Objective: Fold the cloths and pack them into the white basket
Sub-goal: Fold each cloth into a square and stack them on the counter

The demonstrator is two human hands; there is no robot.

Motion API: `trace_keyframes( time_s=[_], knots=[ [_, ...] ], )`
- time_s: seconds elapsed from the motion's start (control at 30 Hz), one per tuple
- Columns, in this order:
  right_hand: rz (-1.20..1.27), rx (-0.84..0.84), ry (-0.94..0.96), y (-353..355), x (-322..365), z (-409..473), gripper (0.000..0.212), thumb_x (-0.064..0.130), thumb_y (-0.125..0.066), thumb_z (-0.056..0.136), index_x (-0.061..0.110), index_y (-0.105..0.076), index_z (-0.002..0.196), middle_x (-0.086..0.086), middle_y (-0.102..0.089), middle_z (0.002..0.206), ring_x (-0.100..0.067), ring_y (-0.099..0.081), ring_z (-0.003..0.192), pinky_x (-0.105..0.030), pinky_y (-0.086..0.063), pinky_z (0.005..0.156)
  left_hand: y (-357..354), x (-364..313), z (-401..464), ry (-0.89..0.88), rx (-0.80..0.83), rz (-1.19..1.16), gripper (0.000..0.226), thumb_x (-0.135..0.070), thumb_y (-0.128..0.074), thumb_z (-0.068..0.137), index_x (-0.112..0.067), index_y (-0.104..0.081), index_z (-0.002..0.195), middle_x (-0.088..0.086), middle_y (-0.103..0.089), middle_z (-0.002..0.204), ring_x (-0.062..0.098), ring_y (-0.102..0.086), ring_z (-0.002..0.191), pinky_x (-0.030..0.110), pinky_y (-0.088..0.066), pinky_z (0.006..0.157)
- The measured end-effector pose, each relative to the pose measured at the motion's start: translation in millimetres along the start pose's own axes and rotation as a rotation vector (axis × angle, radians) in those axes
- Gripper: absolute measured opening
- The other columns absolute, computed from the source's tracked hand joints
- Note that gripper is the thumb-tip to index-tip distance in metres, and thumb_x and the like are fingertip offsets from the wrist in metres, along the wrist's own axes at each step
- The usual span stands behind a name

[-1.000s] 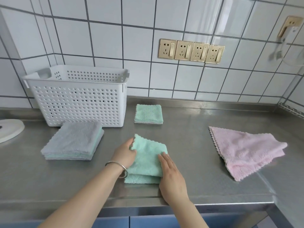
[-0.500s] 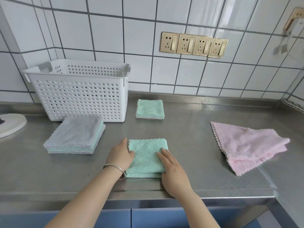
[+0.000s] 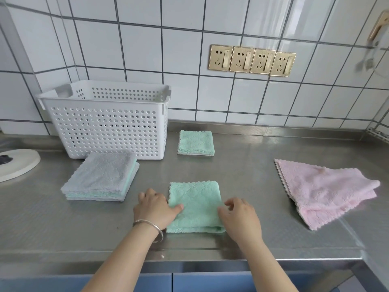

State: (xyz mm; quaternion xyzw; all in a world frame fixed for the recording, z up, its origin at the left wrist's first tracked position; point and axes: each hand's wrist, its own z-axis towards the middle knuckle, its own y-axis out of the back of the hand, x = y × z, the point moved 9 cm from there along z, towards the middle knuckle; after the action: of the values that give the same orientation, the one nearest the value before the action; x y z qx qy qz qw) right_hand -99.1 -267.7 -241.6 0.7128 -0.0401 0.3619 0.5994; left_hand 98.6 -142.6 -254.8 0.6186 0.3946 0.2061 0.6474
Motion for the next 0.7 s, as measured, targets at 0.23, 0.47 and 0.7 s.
trace_keyframes(
  time_s=[0.23, 0.47, 0.7],
  knots=[
    [0.046, 0.039, -0.039, -16, 2, 9, 0.028, 0.031, -0.043, 0.092, 0.016, -0.04, 0.068, 0.0, -0.044, 0.074, -0.02, -0.041, 0.07, -0.028, -0.029, 0.051, 4, -14, -5, -0.021, -0.068, -0.327, 0.027, -0.043, -0.053, 0.085, -0.017, -0.046, 0.085, 0.004, -0.057, 0.089, 0.03, -0.056, 0.093, 0.032, -0.041, 0.07],
    [0.566, -0.115, -0.031, 5, 38, 102, 0.016, 0.026, -0.042, 0.096, 0.01, -0.043, 0.09, -0.002, -0.051, 0.08, -0.021, -0.05, 0.067, -0.033, -0.042, 0.058, 38, -44, 87, 0.094, -0.066, -0.864, 0.028, -0.032, -0.052, 0.089, -0.01, -0.052, 0.107, 0.001, -0.053, 0.091, 0.021, -0.05, 0.08, 0.027, -0.039, 0.066],
    [0.661, -0.155, -0.007, 14, 76, 201, 0.015, 0.024, -0.044, 0.095, 0.014, -0.04, 0.105, 0.0, -0.052, 0.082, -0.027, -0.057, 0.075, -0.033, -0.044, 0.061, 74, -84, 172, -0.12, -0.232, -0.706, 0.048, -0.013, -0.046, 0.092, -0.03, -0.04, 0.136, 0.011, -0.058, 0.122, 0.023, -0.056, 0.083, 0.026, -0.042, 0.074]
  ],
)
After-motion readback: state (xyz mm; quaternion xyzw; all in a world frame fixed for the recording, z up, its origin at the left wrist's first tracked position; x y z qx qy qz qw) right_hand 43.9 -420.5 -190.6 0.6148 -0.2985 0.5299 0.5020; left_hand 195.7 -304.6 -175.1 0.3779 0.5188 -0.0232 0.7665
